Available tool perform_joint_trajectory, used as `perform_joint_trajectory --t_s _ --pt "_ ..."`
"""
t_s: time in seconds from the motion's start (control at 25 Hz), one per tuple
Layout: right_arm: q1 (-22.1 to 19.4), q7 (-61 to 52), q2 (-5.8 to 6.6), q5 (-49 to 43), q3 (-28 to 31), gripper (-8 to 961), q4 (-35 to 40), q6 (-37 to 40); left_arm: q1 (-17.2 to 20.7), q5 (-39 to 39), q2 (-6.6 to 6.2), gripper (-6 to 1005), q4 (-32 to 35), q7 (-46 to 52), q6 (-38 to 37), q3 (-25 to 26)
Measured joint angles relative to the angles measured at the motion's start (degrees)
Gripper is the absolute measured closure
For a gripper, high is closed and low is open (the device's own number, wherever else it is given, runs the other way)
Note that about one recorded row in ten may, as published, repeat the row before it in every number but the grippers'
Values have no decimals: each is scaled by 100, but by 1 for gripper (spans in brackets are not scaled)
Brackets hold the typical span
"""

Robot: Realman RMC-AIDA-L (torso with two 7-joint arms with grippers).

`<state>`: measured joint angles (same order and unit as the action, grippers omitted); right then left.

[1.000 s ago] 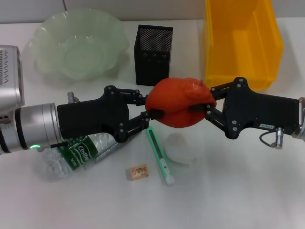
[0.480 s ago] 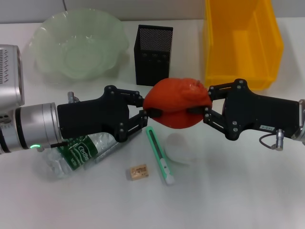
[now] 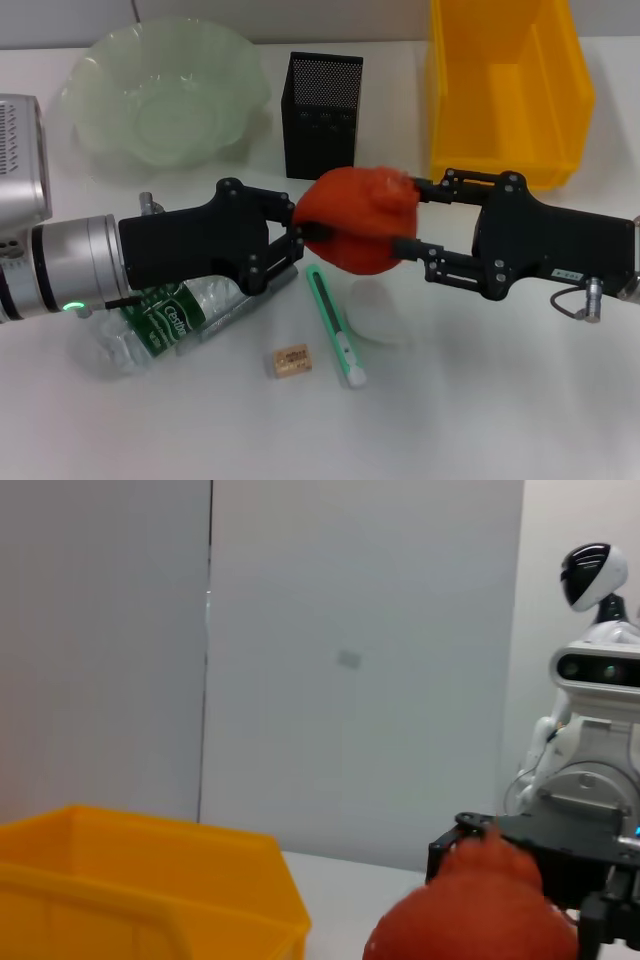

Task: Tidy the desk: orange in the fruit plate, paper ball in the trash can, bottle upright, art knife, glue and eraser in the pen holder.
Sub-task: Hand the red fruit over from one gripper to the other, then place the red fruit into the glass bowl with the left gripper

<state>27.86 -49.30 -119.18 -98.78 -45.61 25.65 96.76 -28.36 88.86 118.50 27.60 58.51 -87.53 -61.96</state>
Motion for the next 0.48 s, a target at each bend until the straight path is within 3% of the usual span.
perform_joint_trajectory --t_s 0.32,0.48 --pt "-183 -1 9 57 12 190 16 102 0 -56 7 915 -6 2 68 60" --pt "-266 -1 15 64 16 173 20 19 66 -360 14 932 -15 -3 167 96"
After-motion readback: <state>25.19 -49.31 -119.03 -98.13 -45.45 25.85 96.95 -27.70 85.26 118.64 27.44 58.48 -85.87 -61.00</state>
